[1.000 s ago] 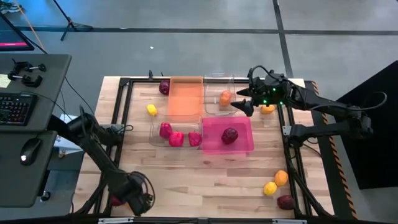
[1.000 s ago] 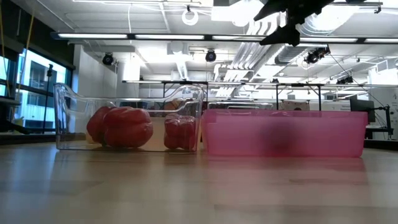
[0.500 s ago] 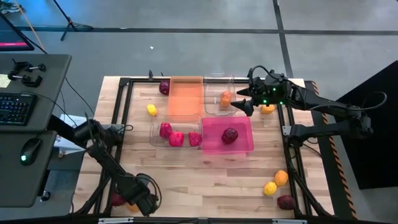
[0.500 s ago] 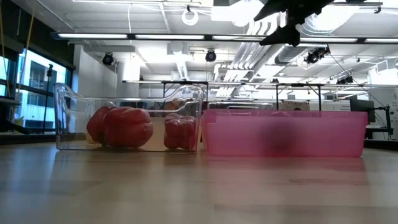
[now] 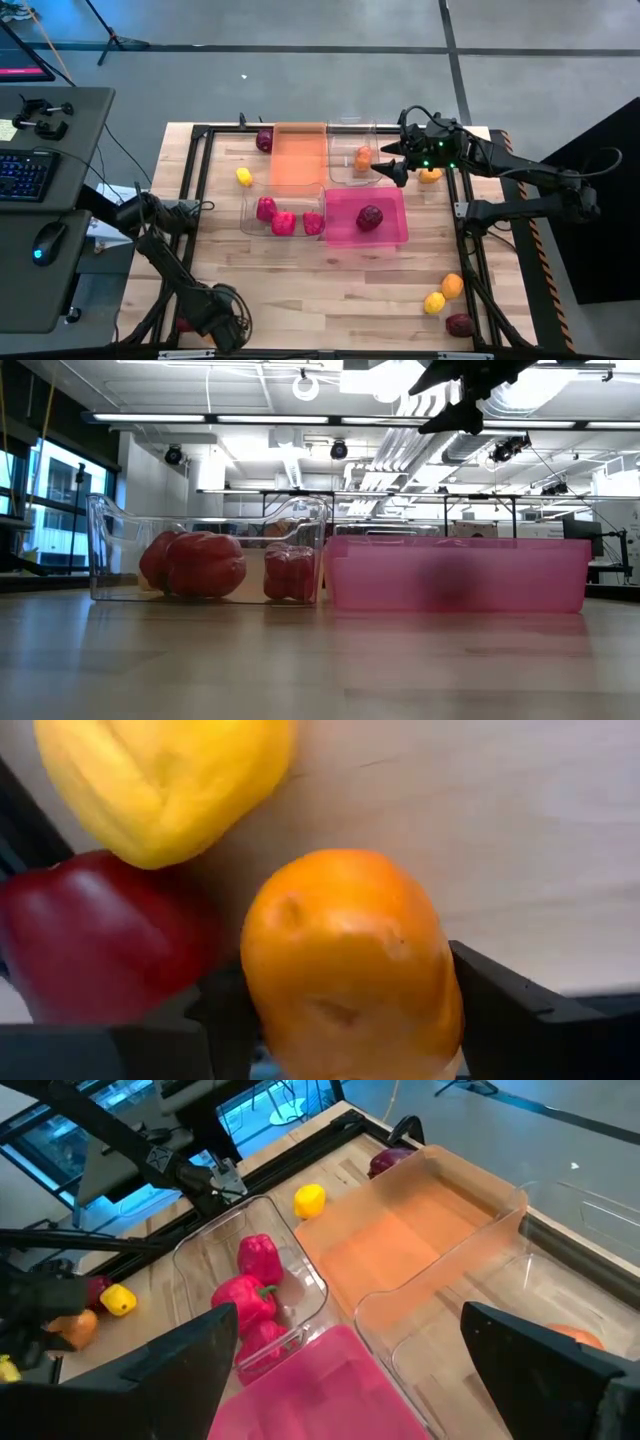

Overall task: Sort produce into baskets
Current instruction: Put the potato into the right transparent bin, then put the lemon into the orange bin

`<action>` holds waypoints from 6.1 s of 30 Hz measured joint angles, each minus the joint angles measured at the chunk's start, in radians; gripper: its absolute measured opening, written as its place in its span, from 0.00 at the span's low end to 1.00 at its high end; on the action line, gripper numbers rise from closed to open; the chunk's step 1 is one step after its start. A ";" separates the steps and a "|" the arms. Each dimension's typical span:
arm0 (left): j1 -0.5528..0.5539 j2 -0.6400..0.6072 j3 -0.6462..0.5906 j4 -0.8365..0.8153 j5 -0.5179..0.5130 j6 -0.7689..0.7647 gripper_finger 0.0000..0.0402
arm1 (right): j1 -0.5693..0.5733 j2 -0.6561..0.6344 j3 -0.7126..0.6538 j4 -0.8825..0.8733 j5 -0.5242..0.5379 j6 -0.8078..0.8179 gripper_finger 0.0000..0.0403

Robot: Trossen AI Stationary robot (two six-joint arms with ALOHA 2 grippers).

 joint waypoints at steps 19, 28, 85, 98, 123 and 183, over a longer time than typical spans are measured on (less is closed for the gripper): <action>0.599 -0.201 0.319 -0.138 -1.039 1.010 0.62 | 0.000 -0.004 0.000 0.102 -0.063 0.007 0.92; 1.091 -0.197 0.147 0.795 -0.537 1.846 0.63 | -0.010 -0.017 0.000 0.251 -0.062 0.003 0.92; 1.386 -0.199 0.134 0.460 -0.301 1.975 0.99 | -0.224 0.053 -0.175 -0.608 0.479 0.782 0.92; 1.390 -0.262 0.062 0.467 -0.309 2.044 0.99 | -0.376 0.087 -0.439 -0.314 0.472 1.014 0.92; 1.445 -0.263 0.061 0.467 -0.306 2.082 0.99 | -0.388 0.264 -0.519 -0.121 0.534 1.192 0.75; 1.573 -0.970 -0.355 0.491 -0.264 1.722 0.99 | -0.024 0.865 0.229 0.685 0.016 0.344 0.74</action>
